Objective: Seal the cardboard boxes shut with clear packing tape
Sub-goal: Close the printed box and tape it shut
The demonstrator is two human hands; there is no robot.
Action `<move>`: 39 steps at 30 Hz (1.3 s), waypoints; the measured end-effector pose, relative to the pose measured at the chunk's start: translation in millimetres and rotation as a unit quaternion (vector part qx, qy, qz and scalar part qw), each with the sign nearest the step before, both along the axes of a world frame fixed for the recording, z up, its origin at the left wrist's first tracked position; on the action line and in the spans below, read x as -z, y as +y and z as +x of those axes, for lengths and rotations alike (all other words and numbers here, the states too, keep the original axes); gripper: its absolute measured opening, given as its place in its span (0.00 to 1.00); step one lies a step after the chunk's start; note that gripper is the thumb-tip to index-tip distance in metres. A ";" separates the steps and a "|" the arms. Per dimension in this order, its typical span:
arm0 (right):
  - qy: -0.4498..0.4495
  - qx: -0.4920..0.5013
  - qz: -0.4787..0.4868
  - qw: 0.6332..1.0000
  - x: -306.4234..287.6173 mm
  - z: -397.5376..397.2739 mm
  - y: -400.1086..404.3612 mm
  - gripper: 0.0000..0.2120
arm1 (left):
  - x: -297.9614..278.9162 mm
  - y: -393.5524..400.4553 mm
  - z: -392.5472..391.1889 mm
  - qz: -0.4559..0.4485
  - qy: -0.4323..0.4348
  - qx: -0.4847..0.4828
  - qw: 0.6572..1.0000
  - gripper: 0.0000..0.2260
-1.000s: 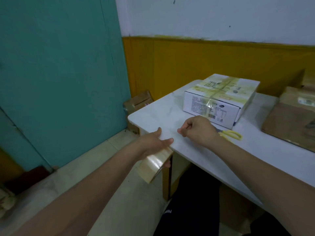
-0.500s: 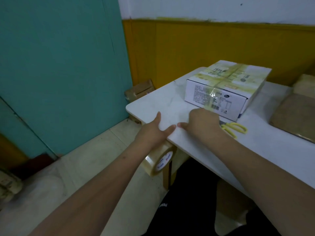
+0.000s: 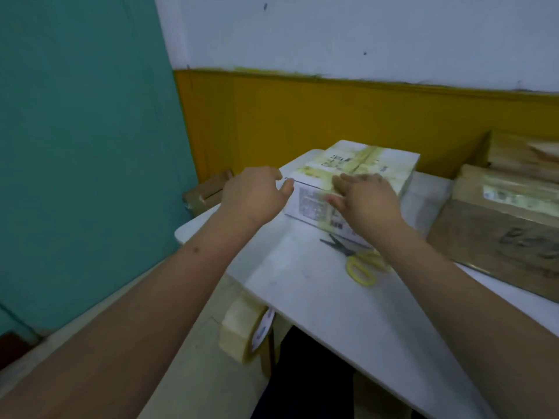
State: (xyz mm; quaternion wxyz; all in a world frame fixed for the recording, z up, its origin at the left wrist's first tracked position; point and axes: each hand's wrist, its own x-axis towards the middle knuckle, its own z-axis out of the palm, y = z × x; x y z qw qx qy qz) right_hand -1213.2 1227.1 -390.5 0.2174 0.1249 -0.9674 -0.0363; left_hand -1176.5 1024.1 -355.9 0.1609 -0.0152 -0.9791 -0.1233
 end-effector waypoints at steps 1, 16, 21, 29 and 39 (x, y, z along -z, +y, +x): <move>-0.023 0.005 0.004 1.000 6.2 -3.1 2.6 0.25 | 3.3 3.5 -12.0 0.038 0.002 0.016 0.999 0.22; 0.092 0.005 -0.313 0.945 28.7 -4.1 31.8 0.19 | 77.4 32.6 -111.3 0.649 -0.160 0.035 0.743 0.21; -0.187 0.082 -0.754 0.624 33.8 -22.5 56.1 0.32 | 82.7 37.6 -100.8 0.703 -0.144 0.119 0.686 0.15; -0.101 -0.093 -0.753 0.643 37.0 -29.9 71.4 0.35 | 75.1 28.8 -90.5 0.631 -0.122 0.182 0.744 0.25; -0.072 -0.145 -0.705 0.691 43.2 -19.3 71.5 0.37 | 41.9 47.1 -113.6 0.573 -0.120 0.151 0.797 0.12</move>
